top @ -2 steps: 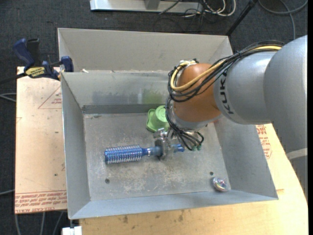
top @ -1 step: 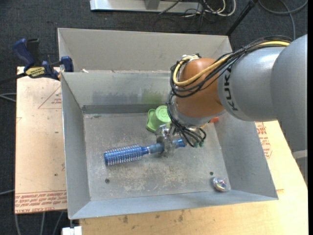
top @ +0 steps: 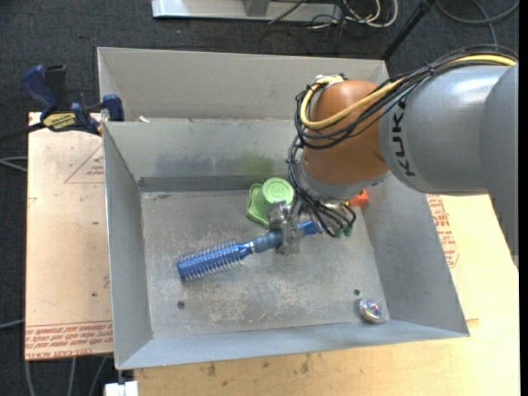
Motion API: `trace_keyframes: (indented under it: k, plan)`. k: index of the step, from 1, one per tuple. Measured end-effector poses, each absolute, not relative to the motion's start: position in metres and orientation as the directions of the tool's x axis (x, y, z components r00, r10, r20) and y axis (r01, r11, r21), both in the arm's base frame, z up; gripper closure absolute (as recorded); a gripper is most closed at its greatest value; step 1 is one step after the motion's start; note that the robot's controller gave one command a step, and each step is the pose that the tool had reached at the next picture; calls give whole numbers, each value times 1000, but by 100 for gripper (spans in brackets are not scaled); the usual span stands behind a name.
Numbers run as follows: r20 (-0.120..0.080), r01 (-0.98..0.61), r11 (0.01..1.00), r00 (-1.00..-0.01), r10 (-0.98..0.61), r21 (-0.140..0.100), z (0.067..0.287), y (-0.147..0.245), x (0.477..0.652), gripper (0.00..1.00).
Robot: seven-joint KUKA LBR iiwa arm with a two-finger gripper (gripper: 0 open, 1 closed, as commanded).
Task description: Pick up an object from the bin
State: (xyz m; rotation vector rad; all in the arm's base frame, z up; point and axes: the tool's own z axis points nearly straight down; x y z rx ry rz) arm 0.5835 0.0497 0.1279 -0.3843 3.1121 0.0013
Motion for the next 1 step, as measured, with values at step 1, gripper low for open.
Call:
trace_keyframes:
  k: [1]
  plan:
    - [-6,-242,970,-970,-242,0,160,50,585,100]
